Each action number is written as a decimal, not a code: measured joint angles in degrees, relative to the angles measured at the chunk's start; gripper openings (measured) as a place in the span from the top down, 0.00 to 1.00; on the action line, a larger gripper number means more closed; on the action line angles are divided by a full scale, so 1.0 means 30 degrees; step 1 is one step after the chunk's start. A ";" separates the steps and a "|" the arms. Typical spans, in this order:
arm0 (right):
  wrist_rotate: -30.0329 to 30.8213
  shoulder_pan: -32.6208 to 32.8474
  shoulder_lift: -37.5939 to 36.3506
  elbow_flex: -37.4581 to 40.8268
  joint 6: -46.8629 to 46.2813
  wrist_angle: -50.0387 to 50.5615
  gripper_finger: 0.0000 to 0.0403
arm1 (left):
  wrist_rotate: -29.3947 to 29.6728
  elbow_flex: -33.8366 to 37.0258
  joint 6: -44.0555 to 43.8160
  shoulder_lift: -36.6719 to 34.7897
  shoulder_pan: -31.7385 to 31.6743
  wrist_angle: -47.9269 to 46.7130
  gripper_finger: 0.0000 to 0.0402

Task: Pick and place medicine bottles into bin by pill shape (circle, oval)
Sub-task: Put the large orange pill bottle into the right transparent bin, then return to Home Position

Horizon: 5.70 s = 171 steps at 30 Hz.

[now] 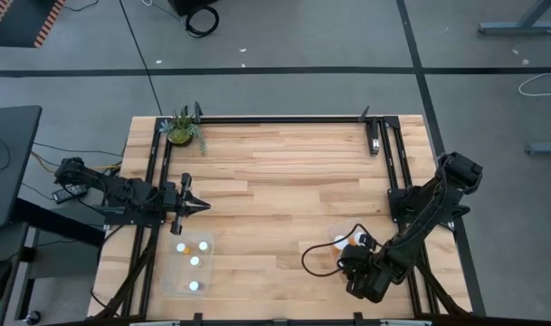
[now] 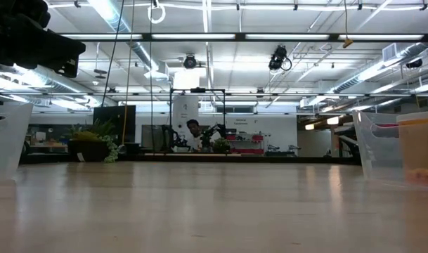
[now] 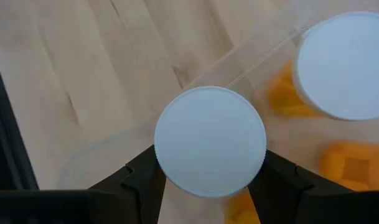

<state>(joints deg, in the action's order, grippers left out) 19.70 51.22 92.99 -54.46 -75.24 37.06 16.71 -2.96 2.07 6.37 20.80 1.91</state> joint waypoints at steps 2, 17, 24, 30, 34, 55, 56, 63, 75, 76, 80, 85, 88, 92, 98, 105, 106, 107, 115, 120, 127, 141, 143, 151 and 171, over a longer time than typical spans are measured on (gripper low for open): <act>-0.0059 -0.0073 0.0000 0.0000 0.0181 0.0021 0.50 | 0.0000 0.0000 0.0006 -0.0001 0.0006 0.0000 0.92; -0.0095 -0.0437 0.0000 0.0000 0.0488 0.0312 0.47 | 0.0000 0.0000 0.0006 -0.0001 0.0000 0.0000 0.90; -0.0095 -0.0437 0.0000 0.0000 0.0452 0.0325 0.45 | 0.0000 0.0000 0.0006 -0.0002 0.0000 0.0000 0.93; -0.0087 -0.0437 0.0000 0.0000 0.0433 0.0327 0.45 | 0.0000 0.0000 0.0005 0.0000 0.0006 0.0000 0.92; -0.0087 -0.0437 0.0000 0.0000 0.0299 0.0327 0.45 | 0.0000 0.0000 0.0006 0.0000 0.0000 0.0000 0.90; -0.0112 -0.0437 -0.0015 0.0000 0.0292 0.0327 0.45 | 0.0000 0.0000 0.0006 -0.0005 0.0005 0.0000 0.91; -0.0117 -0.0437 -0.0013 0.0000 0.0292 0.0327 0.45 | 0.0000 0.0000 0.0005 0.0000 0.0001 0.0000 0.91; -0.0235 -0.0437 -0.0015 0.0000 0.0292 0.0327 0.45 | 0.0000 0.0000 0.0006 0.0000 0.0000 0.0000 0.93; -0.0321 -0.0437 -0.0015 0.0000 0.0292 0.0523 0.34 | 0.0000 0.0000 0.0004 -0.0002 0.0005 0.0000 0.92; -0.0321 -0.0437 -0.0015 0.0000 0.0292 0.0531 0.32 | 0.0000 0.0000 0.0006 0.0000 0.0005 0.0000 0.92; -0.0642 -0.0451 -0.0015 0.0000 0.0219 0.0551 0.30 | 0.0007 0.0000 -0.0001 0.0000 0.0007 0.0000 0.93; -0.1787 -0.0956 -0.0015 -0.0003 0.0226 0.0618 0.30 | 0.0000 0.0000 0.0006 0.0000 0.0007 0.0000 0.93; -0.2503 -0.1354 -0.0015 -0.0101 0.0269 0.0819 0.30 | 0.0000 0.0000 0.0006 -0.0003 0.0000 0.0000 0.92; -0.2809 -0.1570 -0.0015 -0.0816 0.0330 0.1777 0.30 | 0.0000 0.0000 0.0006 -0.0005 0.0005 0.0000 0.91; -0.2798 -0.1574 -0.0015 -0.1861 0.0322 0.3142 0.30 | 0.0000 -0.0003 0.0001 0.0000 0.0005 -0.0003 0.92; -0.2660 -0.1574 -0.0015 -0.2689 0.0037 0.4722 0.30 | 0.0000 0.0000 0.0006 0.0000 0.0002 0.0000 0.93; -0.2694 -0.1574 -0.0015 -0.2745 0.0037 0.4813 0.30 | 0.0000 -0.0003 0.0006 -0.0006 0.0007 0.0000 0.93; -0.2817 -0.1567 -0.0015 -0.2870 0.0037 0.4968 0.30 | 0.0000 -0.0004 0.0006 -0.0007 0.0007 0.0000 0.92; -0.1911 -0.1699 -0.0015 -0.5047 0.1505 0.7745 0.30 | 0.0000 -0.0004 0.0006 -0.0004 0.0004 0.0000 0.92; -0.0185 -0.2522 -0.0999 -0.4914 0.4228 0.7762 0.36 | 0.0000 -0.0007 0.0000 -0.0001 0.0001 0.0000 0.94; 0.0600 -0.4698 -0.4740 -0.1915 1.0014 0.2949 0.49 | 0.0000 -0.0004 0.0000 -0.0004 0.0002 0.0000 0.93; 0.1319 -0.8798 -1.4723 0.7226 1.9269 -0.7165 0.60 | 0.0000 -0.0007 0.0006 -0.0007 0.0000 -0.0007 0.93; 0.1321 -0.9183 -1.5981 0.8326 2.0065 -0.8170 0.60 | 0.0000 -0.0007 0.0006 -0.0007 0.0003 0.0000 0.93; 0.1311 -0.9923 -1.9584 1.1650 2.2703 -1.1382 0.61 | 0.0000 -0.0007 0.0006 -0.0007 0.0007 0.0000 0.92; 0.0546 -1.0205 -2.1942 1.4528 2.4796 -1.4206 0.61 | 0.0000 -0.0007 0.0004 -0.0007 0.0000 0.0000 0.91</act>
<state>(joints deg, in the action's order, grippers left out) 21.34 20.61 27.16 -10.87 -0.86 -5.56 16.71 -2.98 2.08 6.35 20.80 1.91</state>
